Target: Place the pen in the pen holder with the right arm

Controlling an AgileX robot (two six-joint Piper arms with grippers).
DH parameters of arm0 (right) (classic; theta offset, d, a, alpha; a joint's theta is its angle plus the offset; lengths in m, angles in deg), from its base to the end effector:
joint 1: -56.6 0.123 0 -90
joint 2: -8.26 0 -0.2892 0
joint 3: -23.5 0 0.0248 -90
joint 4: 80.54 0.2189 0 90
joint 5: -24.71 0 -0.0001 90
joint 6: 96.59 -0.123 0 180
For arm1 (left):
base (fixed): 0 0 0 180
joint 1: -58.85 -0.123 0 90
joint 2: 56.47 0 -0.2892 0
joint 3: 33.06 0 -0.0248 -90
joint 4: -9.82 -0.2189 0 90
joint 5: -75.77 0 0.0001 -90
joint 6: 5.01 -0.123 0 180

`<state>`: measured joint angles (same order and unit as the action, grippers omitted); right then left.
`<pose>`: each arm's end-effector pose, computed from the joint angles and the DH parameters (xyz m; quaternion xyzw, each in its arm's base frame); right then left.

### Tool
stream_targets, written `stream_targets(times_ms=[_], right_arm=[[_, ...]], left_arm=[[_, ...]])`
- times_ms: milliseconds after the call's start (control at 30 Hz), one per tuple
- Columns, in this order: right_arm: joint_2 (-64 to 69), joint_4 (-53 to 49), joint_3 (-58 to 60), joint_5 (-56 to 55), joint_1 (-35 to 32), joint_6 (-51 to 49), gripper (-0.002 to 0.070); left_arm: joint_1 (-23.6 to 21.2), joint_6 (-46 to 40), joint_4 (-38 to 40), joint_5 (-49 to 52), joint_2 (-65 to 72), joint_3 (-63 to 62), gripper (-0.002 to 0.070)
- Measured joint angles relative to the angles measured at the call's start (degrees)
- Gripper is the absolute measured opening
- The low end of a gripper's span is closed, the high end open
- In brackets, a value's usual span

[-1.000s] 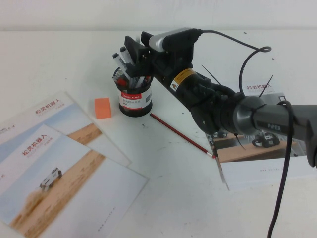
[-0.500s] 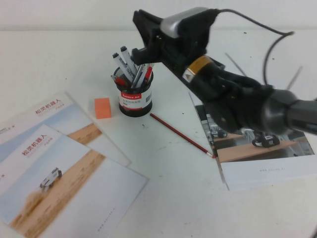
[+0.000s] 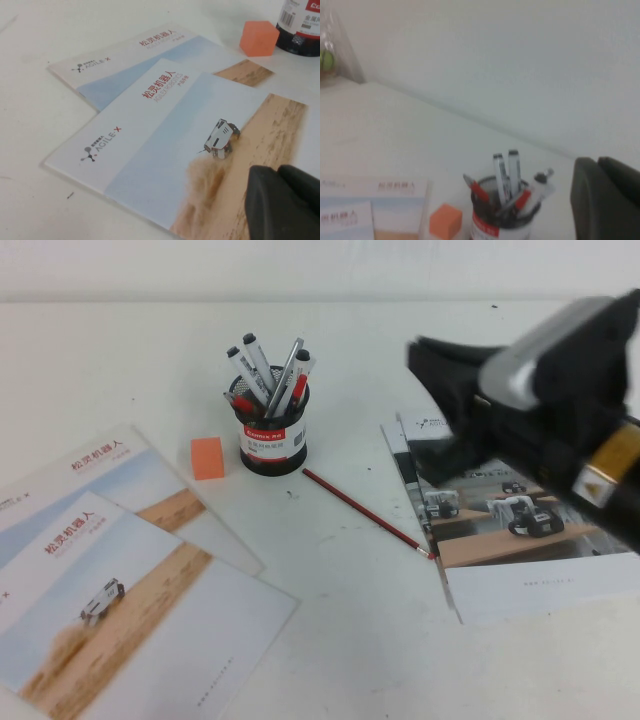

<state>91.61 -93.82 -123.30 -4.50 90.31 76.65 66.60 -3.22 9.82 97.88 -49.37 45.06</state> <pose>0.2382 0.1755 0.3388 -0.2673 0.6412 0.2166 0.6859 0.0461 -0.0063 0.1650 0.0419 0.8045 -0.0493 0.5905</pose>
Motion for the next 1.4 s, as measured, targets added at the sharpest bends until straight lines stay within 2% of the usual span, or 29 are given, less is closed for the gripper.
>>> stream_targets(times_ms=[133,233,333,633,767,867,1067,1400], right_arm=[[-8.30,-0.09,4.23,11.59,0.00,-0.98,-0.0019],[-11.12,-0.09,7.74,14.12,0.00,-2.11,-0.0019],[-12.32,0.50,11.55,13.27,0.00,-2.34,-0.0019],[-14.53,6.16,25.59,1.18,0.00,-2.57,-0.0019],[-20.50,9.47,31.11,1.33,-0.02,-2.57,-0.0019],[-26.84,13.27,33.70,5.71,-0.41,-2.57,-0.0019],[-40.36,14.56,37.81,17.80,-8.08,-2.57,-0.0019],[-60.53,12.83,44.40,27.16,-22.63,-2.57,-0.0019]], left_arm=[[0.00,0.00,0.00,0.00,0.00,0.00,-0.0001],[0.00,0.00,0.00,0.00,0.00,0.00,-0.0001],[0.00,0.00,0.00,0.00,0.00,0.00,-0.0001],[0.00,0.00,0.00,0.00,0.00,0.00,-0.0001],[0.00,0.00,0.00,0.00,0.00,0.00,-0.0001],[0.00,0.00,0.00,0.00,0.00,0.00,-0.0001],[0.00,0.00,0.00,0.00,0.00,0.00,-0.0001],[0.00,0.00,0.00,0.00,0.00,0.00,-0.0001]])
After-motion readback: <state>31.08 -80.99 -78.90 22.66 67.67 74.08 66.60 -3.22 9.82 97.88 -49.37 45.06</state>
